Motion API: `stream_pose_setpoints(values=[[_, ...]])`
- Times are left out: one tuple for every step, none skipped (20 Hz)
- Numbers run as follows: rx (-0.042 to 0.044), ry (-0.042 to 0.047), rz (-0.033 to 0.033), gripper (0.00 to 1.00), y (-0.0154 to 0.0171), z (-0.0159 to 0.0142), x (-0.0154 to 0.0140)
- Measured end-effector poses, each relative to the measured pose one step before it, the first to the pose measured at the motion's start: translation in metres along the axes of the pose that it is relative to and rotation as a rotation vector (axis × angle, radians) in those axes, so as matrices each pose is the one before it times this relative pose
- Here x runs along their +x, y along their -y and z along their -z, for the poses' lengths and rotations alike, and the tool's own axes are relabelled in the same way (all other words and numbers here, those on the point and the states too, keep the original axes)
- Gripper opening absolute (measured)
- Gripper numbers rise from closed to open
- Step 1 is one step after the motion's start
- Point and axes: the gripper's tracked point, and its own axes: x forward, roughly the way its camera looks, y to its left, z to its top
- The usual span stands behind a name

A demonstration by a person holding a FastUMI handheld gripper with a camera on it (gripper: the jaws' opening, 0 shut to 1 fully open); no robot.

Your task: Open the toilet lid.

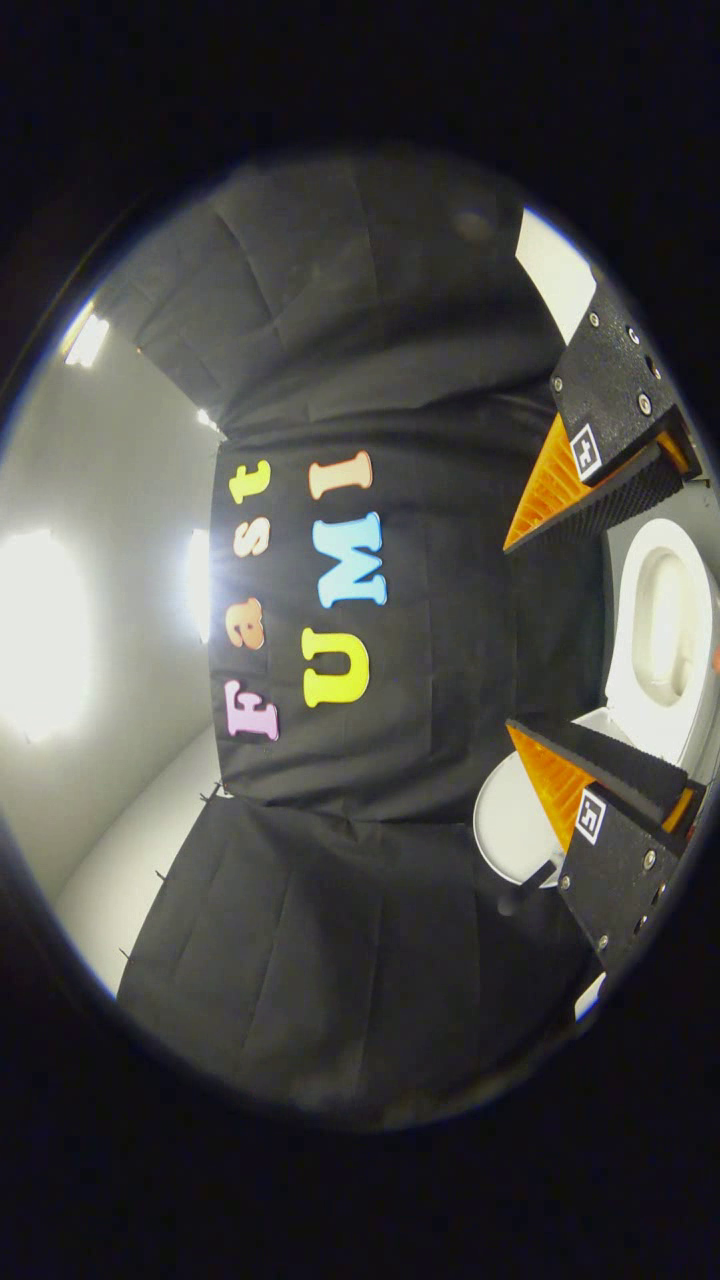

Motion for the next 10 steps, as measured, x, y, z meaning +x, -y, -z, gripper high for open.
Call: stream_pose_setpoints(values=[[-0.00215, -0.01075, 0.03161, 0.95, 0.01133, 0.00488, -0.00503], [-0.00721, 0.01503, 0.02506, 0.96, 0.00723, -0.00382, -0.00287], [-0.00656, 0.01138, 0.01822, 0.96, 0.00843, -0.00337, -0.00289], [-0.00672, 0.01011, 0.00189, 0.96, 0.00409, -0.00111, -0.00282], [-0.00711, 0.01372, 0.00504, 0.95, 0.00563, -0.0022, -0.00221], [-0.00762, 0.00881, 0.00977, 0.95, 0.00851, -0.00061, -0.00198], [-0.00452, 0.00463, 0.0138, 0.96, 0.00835, 0.00079, -0.00021], [-0.00295, 0.0028, 0.00952, 0.96, 0.0073, 0.00232, -0.00151], [-0.00093, -0.00399, 0.00436, 0.96, 0.0044, 0.00314, -0.00079], [0.00427, -0.00555, 0.00906, 0.96, 0.00573, 0.00346, -0.0002]])
